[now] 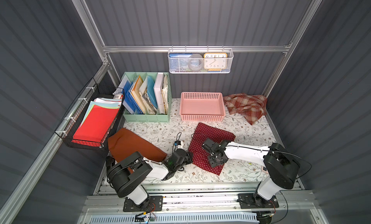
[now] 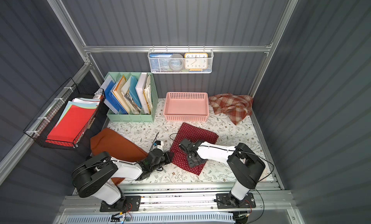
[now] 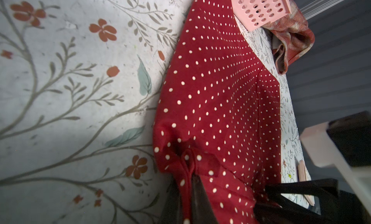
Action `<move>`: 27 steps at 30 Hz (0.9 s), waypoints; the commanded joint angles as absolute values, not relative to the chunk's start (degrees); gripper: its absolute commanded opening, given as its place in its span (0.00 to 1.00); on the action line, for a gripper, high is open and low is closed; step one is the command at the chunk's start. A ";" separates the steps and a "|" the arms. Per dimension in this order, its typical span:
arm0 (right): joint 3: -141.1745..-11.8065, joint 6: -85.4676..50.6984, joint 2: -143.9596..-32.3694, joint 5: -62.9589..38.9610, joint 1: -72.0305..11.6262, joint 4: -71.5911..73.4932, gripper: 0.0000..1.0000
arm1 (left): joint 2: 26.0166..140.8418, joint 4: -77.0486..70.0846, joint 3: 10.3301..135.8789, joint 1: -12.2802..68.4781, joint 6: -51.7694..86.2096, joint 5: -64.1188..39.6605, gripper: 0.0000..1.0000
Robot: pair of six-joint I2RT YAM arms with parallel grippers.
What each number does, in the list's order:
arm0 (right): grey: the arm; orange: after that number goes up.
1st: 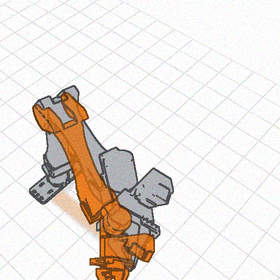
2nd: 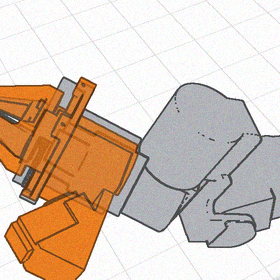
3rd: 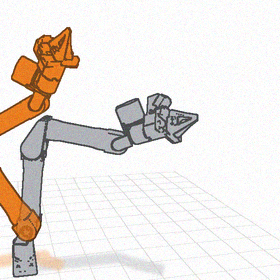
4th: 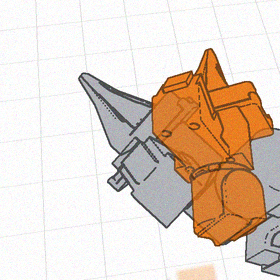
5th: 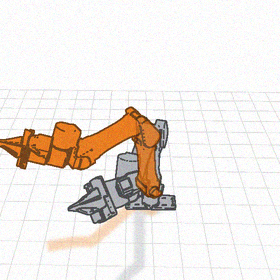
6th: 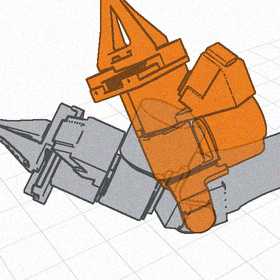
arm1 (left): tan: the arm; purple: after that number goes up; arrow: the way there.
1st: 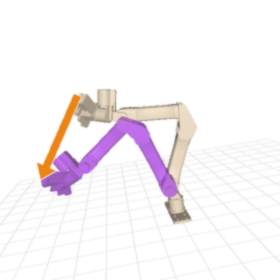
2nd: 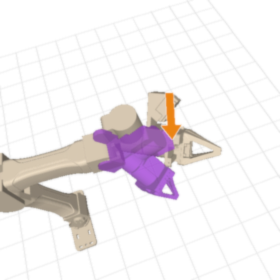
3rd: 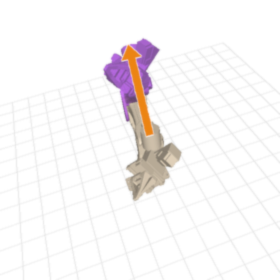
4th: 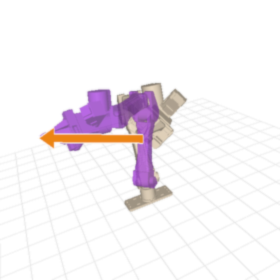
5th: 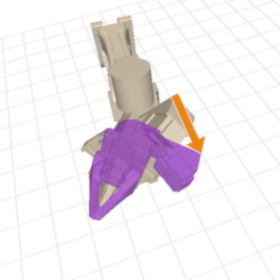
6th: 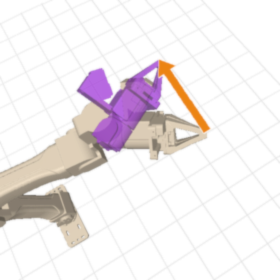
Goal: Roll up the skirts
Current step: Roll the skirt at the center of the board.
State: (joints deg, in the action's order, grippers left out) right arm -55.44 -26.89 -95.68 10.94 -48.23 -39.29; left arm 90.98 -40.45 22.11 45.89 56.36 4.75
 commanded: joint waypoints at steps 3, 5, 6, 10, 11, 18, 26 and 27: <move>-54.34 -30.91 -99.55 14.40 -48.25 -44.22 0.45 | 89.72 -35.07 23.67 46.29 55.10 4.59 0.00; -53.90 -30.86 -96.11 14.87 -48.25 -44.81 0.45 | 89.09 -32.95 24.52 46.30 55.13 4.00 0.00; -53.79 -30.80 -93.22 15.48 -48.30 -45.31 0.46 | 88.76 -31.89 25.14 46.36 55.00 3.22 0.00; -54.24 -28.79 -79.95 19.05 -51.54 -46.60 0.52 | 88.33 -26.03 28.70 46.32 53.50 -0.74 0.00; -54.50 -28.30 -77.52 19.69 -52.93 -46.83 0.53 | 88.34 -24.81 29.33 46.32 53.44 -2.06 0.00; -58.87 -26.67 -73.82 26.24 -72.35 -52.20 0.67 | 85.59 -16.74 31.92 46.27 52.89 -8.86 0.00; -66.58 -29.36 -93.54 41.61 -90.64 -62.69 0.78 | 87.16 -6.13 38.36 45.59 48.56 -15.76 0.00; -66.93 -30.26 -94.63 42.25 -91.47 -62.87 0.79 | 87.29 -5.65 38.21 44.96 48.60 -16.39 0.00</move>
State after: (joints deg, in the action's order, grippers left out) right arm -65.52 -28.12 -92.75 34.76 -89.86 -56.53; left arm 86.78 -11.53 37.21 45.67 51.40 -12.05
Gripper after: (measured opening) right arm 0.784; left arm 0.005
